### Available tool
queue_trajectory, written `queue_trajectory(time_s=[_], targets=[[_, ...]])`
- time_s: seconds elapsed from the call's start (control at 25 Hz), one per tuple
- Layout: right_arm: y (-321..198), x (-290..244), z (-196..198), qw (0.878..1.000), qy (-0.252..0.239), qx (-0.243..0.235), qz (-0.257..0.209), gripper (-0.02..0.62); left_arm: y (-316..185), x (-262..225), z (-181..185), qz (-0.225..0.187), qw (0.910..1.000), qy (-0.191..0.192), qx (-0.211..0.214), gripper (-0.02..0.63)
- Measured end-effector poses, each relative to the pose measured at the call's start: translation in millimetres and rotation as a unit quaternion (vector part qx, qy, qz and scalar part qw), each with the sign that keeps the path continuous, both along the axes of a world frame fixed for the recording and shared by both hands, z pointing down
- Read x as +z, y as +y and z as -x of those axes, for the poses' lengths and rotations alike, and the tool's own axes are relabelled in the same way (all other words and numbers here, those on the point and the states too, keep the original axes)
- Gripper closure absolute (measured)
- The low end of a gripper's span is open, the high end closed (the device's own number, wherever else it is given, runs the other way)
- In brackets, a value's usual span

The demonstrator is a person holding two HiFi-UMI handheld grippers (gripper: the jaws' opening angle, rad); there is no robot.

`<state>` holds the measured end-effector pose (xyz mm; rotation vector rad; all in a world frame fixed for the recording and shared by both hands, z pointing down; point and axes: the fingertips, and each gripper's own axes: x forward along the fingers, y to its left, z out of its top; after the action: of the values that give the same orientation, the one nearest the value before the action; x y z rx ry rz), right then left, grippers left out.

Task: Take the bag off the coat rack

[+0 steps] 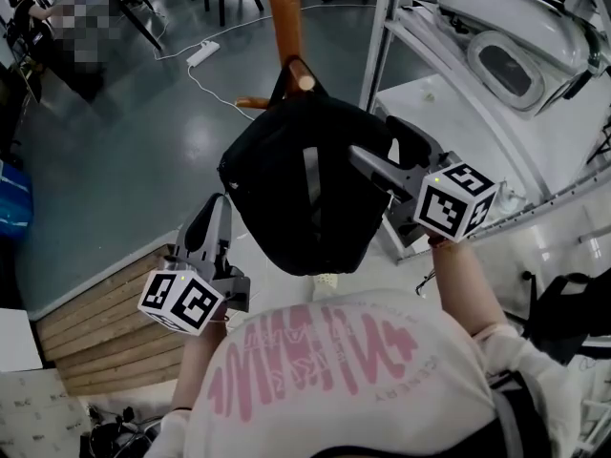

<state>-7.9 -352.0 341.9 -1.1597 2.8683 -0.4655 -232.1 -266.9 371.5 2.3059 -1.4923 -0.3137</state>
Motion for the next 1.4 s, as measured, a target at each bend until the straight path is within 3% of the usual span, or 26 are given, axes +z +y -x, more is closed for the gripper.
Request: queue_trajectory(time_s=[0.32,0.4,0.76,0.92,1.0,1.12,1.24,1.4], targets=[[-5.7,17.7,12.5,0.999,0.030,-0.011,0.014,0.180,-5.2,5.3,2.1,-0.001,1.0000,-0.007,0.001,0.598],[-6.3,23.7,12.8,0.999,0.039,-0.008,0.022,0.255,-5.7,5.0,4.4,-0.002,1.0000,-0.007,-0.002,0.598],[-16.2,24.3,5.2,0.998,0.044,0.018,0.030,0.350,-8.0,2.5,9.2,-0.008,0.9999,-0.006,-0.005,0.598],[-16.4,25.0,4.0,0.998,0.053,0.019,0.031,0.374,-6.2,-6.7,8.7,-0.031,0.9995,-0.011,-0.005,0.597],[-14.9,25.4,4.3,0.998,0.050,0.018,0.029,0.367,-6.1,-16.6,7.4,-0.052,0.9986,-0.011,0.002,0.540],[-12.5,25.4,5.0,0.999,0.044,0.015,0.025,0.350,-9.8,-28.8,3.4,-0.074,0.9970,-0.012,0.018,0.406],[-12.0,24.8,5.4,0.999,0.036,0.012,0.024,0.339,-20.0,-28.9,-6.1,-0.068,0.9961,-0.038,0.043,0.368],[-13.6,23.4,3.2,0.999,0.025,0.010,0.027,0.333,-36.6,-21.6,-25.3,-0.050,0.9902,-0.106,0.075,0.351]])
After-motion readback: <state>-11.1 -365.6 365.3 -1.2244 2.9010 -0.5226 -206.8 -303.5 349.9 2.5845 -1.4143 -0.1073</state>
